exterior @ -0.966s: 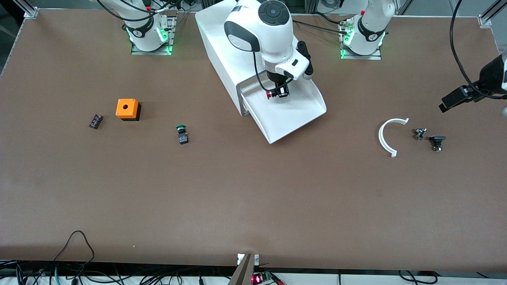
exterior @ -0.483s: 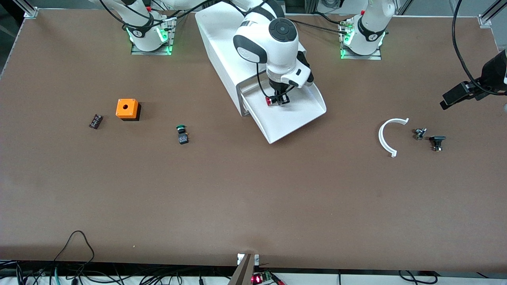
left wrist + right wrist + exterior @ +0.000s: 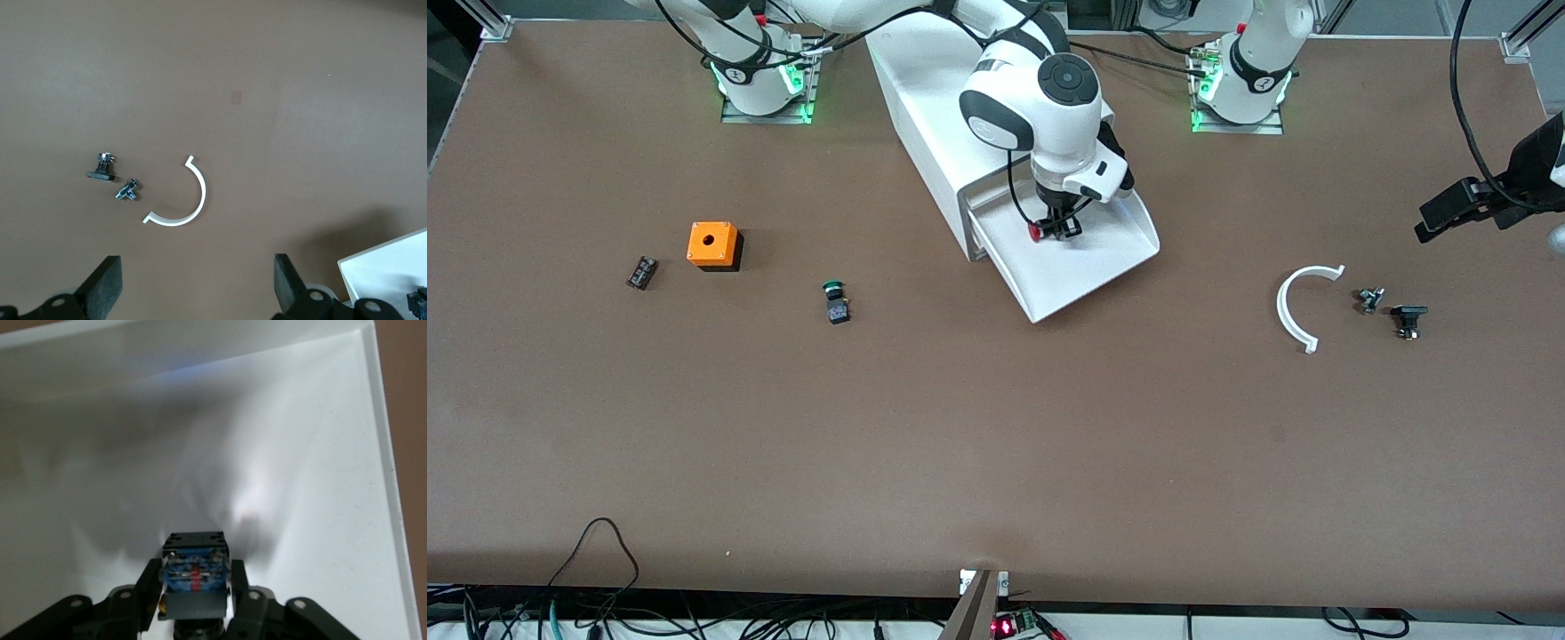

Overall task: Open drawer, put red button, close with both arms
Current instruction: 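Lower the red button into the drawer and open the right gripper, then lift the right gripper out of the drawer and draw it back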

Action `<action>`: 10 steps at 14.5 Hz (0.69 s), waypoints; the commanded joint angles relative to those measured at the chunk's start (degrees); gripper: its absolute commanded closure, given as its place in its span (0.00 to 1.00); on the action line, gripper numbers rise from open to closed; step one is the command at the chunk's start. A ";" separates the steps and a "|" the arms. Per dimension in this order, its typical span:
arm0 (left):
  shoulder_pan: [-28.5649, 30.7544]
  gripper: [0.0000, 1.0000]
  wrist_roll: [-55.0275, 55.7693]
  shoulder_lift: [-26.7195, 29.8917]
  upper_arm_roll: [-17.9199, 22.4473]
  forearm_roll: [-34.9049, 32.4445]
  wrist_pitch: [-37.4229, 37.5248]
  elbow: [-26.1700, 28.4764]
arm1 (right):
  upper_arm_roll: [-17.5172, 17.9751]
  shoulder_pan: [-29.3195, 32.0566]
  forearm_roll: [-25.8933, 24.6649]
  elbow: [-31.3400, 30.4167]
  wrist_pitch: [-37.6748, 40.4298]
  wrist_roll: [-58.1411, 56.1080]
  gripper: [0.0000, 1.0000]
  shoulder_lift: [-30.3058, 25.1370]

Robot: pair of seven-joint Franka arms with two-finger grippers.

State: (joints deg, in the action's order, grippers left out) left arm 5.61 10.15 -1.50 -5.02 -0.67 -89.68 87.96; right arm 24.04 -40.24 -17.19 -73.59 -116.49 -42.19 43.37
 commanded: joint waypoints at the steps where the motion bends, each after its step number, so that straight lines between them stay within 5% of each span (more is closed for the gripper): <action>1: -0.25 0.00 -1.37 -0.96 0.36 -0.39 1.26 -1.65 | -0.31 -0.81 -1.00 2.57 1.09 3.16 0.00 0.05; 6: -0.25 0.00 -1.37 -0.96 0.28 -0.56 1.26 -1.65 | -0.05 0.94 -0.47 10.73 14.85 3.43 0.00 -4.77; 10: -0.34 0.00 -1.28 -0.96 0.19 -0.56 1.26 -1.65 | -0.48 6.91 0.32 10.74 18.92 13.69 0.00 -12.77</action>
State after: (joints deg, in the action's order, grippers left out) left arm 5.58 9.92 -1.80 -5.01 -0.67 -89.67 87.96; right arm 23.61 -36.23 -17.19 -61.84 -99.44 -33.16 34.75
